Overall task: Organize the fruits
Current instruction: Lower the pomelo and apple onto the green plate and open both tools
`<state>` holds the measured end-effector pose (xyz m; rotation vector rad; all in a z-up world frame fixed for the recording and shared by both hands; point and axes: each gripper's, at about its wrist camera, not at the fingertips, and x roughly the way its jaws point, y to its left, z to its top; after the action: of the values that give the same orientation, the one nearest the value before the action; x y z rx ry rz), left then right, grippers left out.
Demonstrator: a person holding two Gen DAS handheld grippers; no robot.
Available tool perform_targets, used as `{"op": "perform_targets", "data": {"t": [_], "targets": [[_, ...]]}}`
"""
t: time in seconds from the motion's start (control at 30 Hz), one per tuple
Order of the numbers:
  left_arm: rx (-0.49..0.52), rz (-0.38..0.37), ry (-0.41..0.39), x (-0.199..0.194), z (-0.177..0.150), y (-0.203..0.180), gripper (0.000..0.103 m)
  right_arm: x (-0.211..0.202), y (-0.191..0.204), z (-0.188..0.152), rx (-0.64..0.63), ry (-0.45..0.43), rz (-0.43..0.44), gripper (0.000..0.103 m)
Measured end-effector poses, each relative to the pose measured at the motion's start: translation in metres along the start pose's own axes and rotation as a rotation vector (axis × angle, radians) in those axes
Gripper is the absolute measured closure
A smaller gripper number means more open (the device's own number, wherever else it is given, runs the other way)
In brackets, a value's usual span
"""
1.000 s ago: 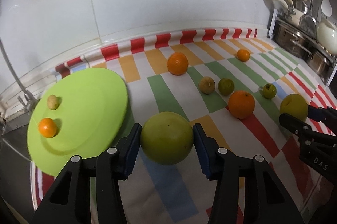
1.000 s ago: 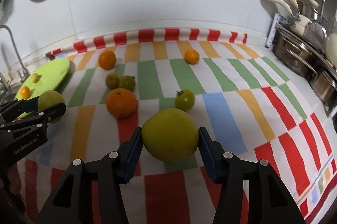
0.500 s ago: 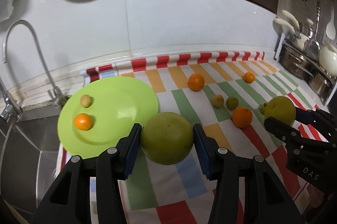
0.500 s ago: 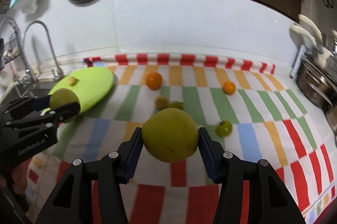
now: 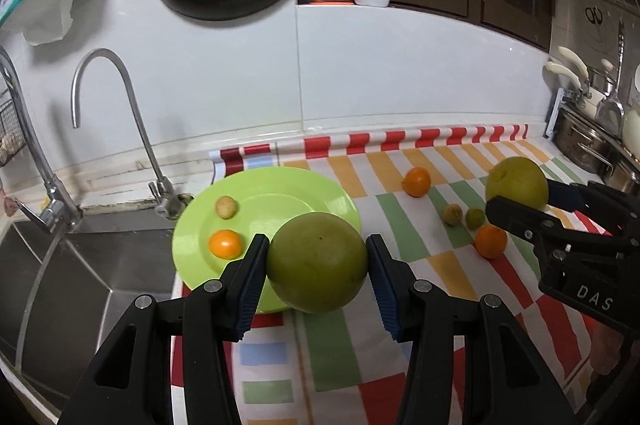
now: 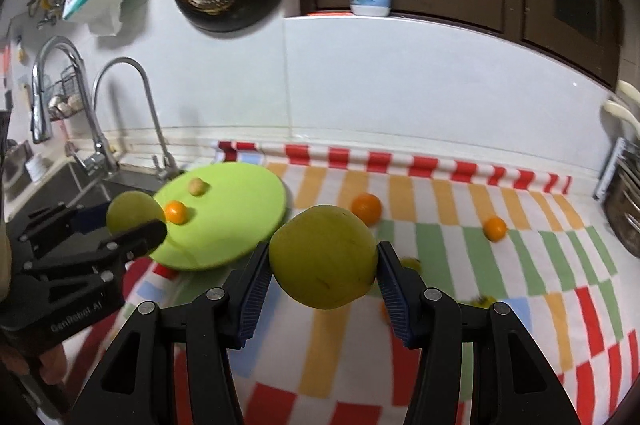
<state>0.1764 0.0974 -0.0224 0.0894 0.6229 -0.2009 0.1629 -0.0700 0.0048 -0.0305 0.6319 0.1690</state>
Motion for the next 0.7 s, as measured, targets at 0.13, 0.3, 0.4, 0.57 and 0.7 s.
{"op": "perform_targets", "data": {"t": [0.13,0.3,0.4,0.57,0.7], "targets": [[-0.008,0.006,-0.008,0.002,0.007,0.010,0.054,0.009,0.011,0.013,-0.021,-0.015,0.028,0.050],[0.001,0.027,-0.016,0.011,0.016,0.022,0.054,0.027,0.025,0.033,-0.043,-0.022,0.078,0.050],[-0.005,0.034,-0.017,0.020,0.022,0.032,0.054,0.043,0.034,0.042,-0.066,-0.011,0.102,0.050],[-0.013,0.060,-0.008,0.038,0.030,0.050,0.054,0.072,0.050,0.051,-0.089,0.019,0.130,0.050],[-0.015,0.080,0.000,0.051,0.032,0.061,0.054,0.095,0.059,0.056,-0.097,0.044,0.148,0.050]]}}
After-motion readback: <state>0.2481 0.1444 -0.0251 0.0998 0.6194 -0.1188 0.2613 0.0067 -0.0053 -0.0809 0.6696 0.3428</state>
